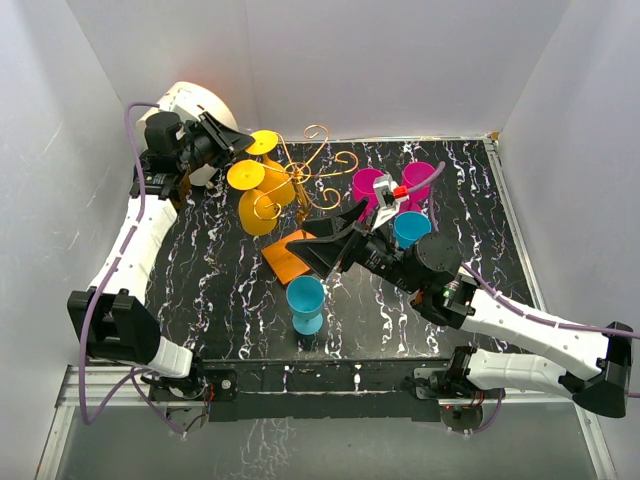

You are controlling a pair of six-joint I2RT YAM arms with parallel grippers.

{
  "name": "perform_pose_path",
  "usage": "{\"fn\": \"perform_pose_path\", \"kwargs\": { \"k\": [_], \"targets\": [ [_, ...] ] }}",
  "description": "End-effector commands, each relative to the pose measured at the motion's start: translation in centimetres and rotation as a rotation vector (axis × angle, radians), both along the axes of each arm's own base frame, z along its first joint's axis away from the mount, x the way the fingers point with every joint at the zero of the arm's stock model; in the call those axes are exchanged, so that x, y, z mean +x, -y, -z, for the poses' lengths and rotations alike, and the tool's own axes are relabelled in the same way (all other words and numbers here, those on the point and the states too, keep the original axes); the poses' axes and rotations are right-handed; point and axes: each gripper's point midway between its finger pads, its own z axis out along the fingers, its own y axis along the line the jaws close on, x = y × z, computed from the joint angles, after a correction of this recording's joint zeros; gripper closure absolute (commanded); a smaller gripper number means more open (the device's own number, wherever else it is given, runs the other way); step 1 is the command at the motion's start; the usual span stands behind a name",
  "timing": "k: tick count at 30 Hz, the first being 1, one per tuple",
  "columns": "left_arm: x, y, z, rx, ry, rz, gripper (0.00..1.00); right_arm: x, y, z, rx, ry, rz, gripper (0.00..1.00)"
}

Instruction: Place the wine glass upside down on the wine glass rack

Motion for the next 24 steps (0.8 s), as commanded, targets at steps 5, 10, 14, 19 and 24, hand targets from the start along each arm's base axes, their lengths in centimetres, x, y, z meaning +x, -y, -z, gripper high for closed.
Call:
{"fn": "perform_pose_path", "kwargs": {
  "k": [5,10,14,19,24],
  "targets": [
    [-1.4,-1.4,-2.0,0.079,0.041,-0.036,0.81,0.0,0.6,-2.7,0.061,0.03,0.015,0.23],
    [-1.5,-1.8,-2.5,0.115,0.054,-0.044,0.75,0.0,0.5,-2.6,0.055,0.023,0.016,0.23],
    [-1.8,-2.9,-2.8,0.195,0.057,-0.077,0.64,0.1,0.6,-1.9,0.035,0.005,0.02,0.23],
    [-2.7,-4.4,-4.4,0.298,0.089,-0.12,0.48,0.1,1.4,-0.7,-0.036,-0.031,0.047,0.22],
    [-5.0,-7.7,-6.4,0.432,0.101,-0.25,0.44,1.6,2.6,1.5,-0.276,-0.058,0.149,0.2]
  ]
}}
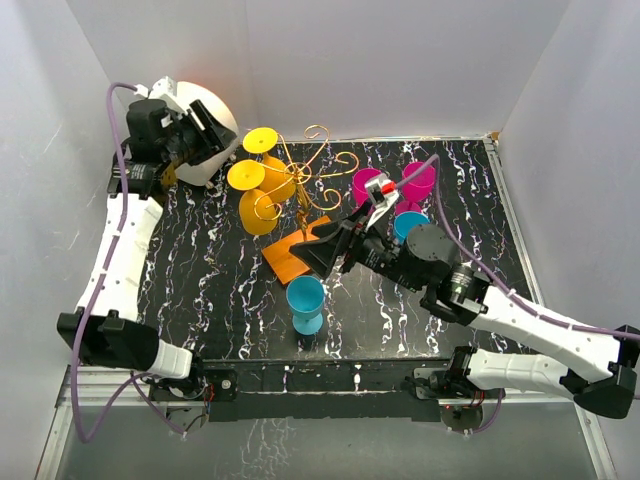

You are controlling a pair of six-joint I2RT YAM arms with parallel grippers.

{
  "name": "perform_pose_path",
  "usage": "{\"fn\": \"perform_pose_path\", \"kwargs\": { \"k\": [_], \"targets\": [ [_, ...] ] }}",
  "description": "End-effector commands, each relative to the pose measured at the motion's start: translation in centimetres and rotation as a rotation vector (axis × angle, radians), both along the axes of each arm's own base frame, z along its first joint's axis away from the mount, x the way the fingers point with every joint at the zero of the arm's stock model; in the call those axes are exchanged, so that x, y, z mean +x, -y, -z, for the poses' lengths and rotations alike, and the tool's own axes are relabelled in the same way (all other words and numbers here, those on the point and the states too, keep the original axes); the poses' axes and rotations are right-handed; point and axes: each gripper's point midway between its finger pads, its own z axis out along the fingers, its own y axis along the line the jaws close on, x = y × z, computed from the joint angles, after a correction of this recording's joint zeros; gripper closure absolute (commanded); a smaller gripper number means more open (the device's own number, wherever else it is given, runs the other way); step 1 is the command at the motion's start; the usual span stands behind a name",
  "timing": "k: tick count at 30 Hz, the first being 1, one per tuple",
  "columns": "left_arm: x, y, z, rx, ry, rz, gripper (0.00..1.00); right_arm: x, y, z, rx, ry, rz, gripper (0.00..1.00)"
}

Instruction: Place the wine glass upside down on the wine glass rack

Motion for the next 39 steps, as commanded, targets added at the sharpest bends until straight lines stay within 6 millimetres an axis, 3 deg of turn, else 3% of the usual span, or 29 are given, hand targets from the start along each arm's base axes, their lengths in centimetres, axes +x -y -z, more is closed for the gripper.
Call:
{"fn": "perform_pose_path", "kwargs": {
  "k": [1,5,10,18,24,28,33,35,39],
  "targets": [
    [-4.5,-4.0,-4.9,0.154,0.101,-0.127,0.42,1.3,2.5,-0.8,-0.169,-0.005,0.127,0.2],
    [-7.9,-5.2,-5.4,0.206,0.108,-0.15,0.38,2.6,4.4,2.4,-0.319,-0.091,0.239,0.2],
    [-13.4,-5.0,-3.6,0.216,0.097,-0.094,0.34,3.4,6.4,6.9,-0.462,-0.236,0.353,0.21],
    [-18.6,-3.8,0.3,0.227,0.127,0.024,0.23,3.0,4.5,12.7,-0.612,-0.417,0.334,0.25],
    [-19.4,-3.7,2.4,0.272,0.11,0.059,0.21,2.4,3.1,16.3,-0.664,-0.498,0.287,0.29],
    [-19.4,-3.4,2.9,0.264,0.115,0.077,0.21,0.7,1.8,18.6,-0.695,-0.558,0.175,0.37],
    [-19.5,-3.1,3.3,0.252,0.107,0.087,0.21,0.2,2.4,21.9,-0.768,-0.624,0.192,0.49],
    [-19.5,-2.9,3.6,0.248,0.099,0.099,0.21,0.3,2.3,22.6,-0.788,-0.629,0.196,0.52],
    [-19.5,-2.7,3.3,0.283,0.106,0.139,0.21,1.0,2.2,22.9,-0.828,-0.625,0.225,0.67]
  ]
}}
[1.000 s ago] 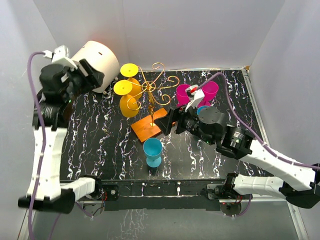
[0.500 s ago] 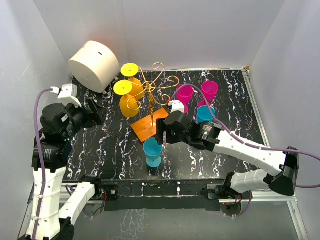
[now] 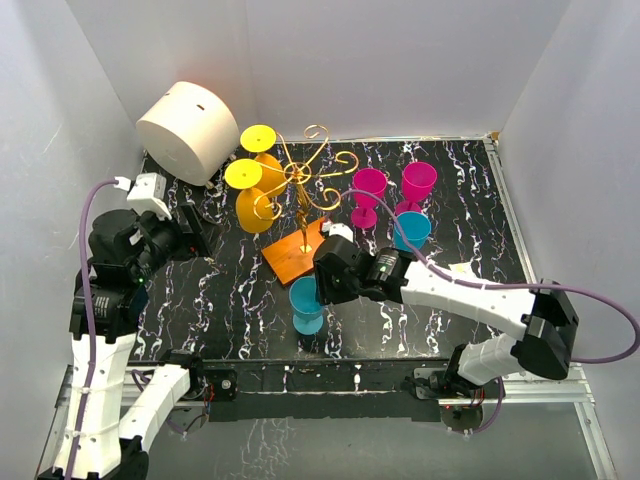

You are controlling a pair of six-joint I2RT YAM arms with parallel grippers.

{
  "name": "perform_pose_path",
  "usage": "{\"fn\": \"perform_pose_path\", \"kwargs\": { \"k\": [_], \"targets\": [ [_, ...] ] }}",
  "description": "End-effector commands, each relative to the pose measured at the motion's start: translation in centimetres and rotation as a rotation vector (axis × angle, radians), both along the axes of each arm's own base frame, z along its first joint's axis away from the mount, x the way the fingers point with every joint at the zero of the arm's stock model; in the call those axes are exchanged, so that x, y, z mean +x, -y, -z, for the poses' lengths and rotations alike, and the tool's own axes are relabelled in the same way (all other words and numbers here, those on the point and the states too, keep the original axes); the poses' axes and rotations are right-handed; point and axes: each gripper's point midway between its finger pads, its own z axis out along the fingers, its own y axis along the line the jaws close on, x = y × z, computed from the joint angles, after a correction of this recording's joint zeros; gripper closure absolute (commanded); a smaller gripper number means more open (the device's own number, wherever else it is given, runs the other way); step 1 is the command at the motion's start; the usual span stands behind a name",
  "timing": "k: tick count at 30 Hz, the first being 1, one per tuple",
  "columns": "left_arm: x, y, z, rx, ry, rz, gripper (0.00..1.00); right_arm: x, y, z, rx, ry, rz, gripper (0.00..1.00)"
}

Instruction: Place the wine glass upside down on the wine glass rack

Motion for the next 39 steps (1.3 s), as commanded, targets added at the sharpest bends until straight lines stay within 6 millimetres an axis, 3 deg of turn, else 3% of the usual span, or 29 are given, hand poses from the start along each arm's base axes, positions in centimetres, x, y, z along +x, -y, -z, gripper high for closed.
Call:
{"fn": "perform_pose_path", "kwargs": {
  "k": [1,12,25,31,39],
  "targets": [
    [-0.1,0.5,-0.6,0.03,0.022,0.053,0.21,1.1,-0.7,-0.9,0.003,0.028,0.03,0.71],
    [-0.4,0.3,-0.8,0.026,0.031,0.041,0.2,1.9,-0.4,-3.2,0.031,0.089,0.06,0.99],
    [-0.5,0.3,-2.0,0.001,0.052,0.03,0.2,1.8,0.0,-4.0,0.085,0.123,0.061,1.0],
    [-1.0,0.7,-2.5,-0.041,0.042,0.033,0.2,1.2,-0.1,-5.6,0.175,0.157,0.027,1.0],
    [-1.1,1.3,-3.1,-0.106,0.05,0.036,0.2,0.3,1.7,-6.5,0.252,0.187,0.052,1.0]
  ]
}}
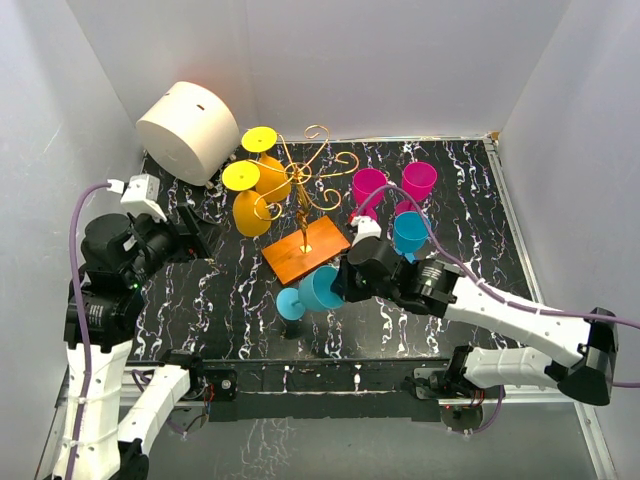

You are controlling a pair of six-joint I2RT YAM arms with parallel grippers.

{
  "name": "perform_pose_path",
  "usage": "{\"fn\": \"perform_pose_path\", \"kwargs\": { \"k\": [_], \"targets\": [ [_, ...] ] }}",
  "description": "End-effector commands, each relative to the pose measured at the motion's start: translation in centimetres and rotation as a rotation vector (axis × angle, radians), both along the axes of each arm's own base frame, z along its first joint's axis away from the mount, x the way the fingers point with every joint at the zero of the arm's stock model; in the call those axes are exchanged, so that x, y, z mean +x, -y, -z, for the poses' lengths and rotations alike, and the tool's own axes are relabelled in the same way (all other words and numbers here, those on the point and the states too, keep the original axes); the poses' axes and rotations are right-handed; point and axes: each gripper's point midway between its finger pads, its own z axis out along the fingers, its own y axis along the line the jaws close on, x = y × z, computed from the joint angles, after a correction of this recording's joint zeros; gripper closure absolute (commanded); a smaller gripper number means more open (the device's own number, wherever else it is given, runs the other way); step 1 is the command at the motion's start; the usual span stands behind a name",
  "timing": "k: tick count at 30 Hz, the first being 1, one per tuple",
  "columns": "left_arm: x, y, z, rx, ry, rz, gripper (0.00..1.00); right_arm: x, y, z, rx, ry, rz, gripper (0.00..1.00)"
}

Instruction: Place the wine glass upside down on the wine glass rack

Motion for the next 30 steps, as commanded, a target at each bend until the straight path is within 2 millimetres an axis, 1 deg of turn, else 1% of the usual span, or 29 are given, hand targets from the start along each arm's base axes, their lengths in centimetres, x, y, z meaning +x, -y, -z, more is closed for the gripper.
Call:
{"fn": "perform_pose_path", "kwargs": {
  "k": [1,4,6,8,11,13,16,18,19,21,23,25,27,30],
  "targets": [
    [-0.2,0.6,-1.8,-0.054,0.035,0.012,0.19,0.3,0.2,-2.2,0.099,0.057,0.033,1.0],
    [-0.2,1.0,-2.5,-0.085,0.043,0.02,0.19,0.4,0.8,-3.6,0.142,0.094,0.047,1.0],
    [-0.4,1.3,-2.9,-0.109,0.043,0.028,0.19,0.3,0.8,-5.1,0.19,0.129,0.036,1.0],
    [-0.7,1.3,-3.4,-0.136,0.039,0.021,0.19,0.2,0.7,-7.3,0.263,0.177,0.015,1.0],
    [-1.0,0.8,-3.8,-0.171,0.015,-0.039,0.18,0.0,0.8,-10.6,0.359,0.251,-0.006,1.0],
    [-1.3,0.3,-4.1,-0.207,-0.013,-0.087,0.18,-0.3,0.7,-13.2,0.435,0.31,-0.035,1.0],
    [-2.4,1.1,-5.4,-0.281,-0.018,-0.067,0.18,-1.4,-0.6,-17.1,0.556,0.395,-0.14,1.0],
    [-3.4,1.2,-7.0,-0.322,0.014,-0.061,0.18,-1.8,-1.8,-18.8,0.607,0.434,-0.206,1.0],
    [-3.9,0.8,-7.7,-0.334,0.032,-0.082,0.18,-1.8,-2.2,-19.4,0.618,0.449,-0.224,1.0],
    [-4.9,-0.5,-9.0,-0.348,0.066,-0.16,0.18,-1.6,-3.0,-20.2,0.639,0.489,-0.245,1.0],
    [-5.8,-1.8,-9.8,-0.362,0.094,-0.235,0.18,-1.5,-3.6,-21.0,0.665,0.528,-0.263,1.0],
    [-6.6,-2.7,-10.4,-0.395,0.114,-0.289,0.18,-1.4,-4.4,-21.7,0.69,0.556,-0.287,1.0],
    [-7.2,-3.1,-10.6,-0.442,0.121,-0.318,0.18,-1.2,-5.0,-22.3,0.707,0.577,-0.295,1.0],
    [-7.8,-2.7,-10.5,-0.566,0.077,-0.339,0.18,-0.6,-5.4,-22.9,0.726,0.612,-0.275,1.0]
  ]
}}
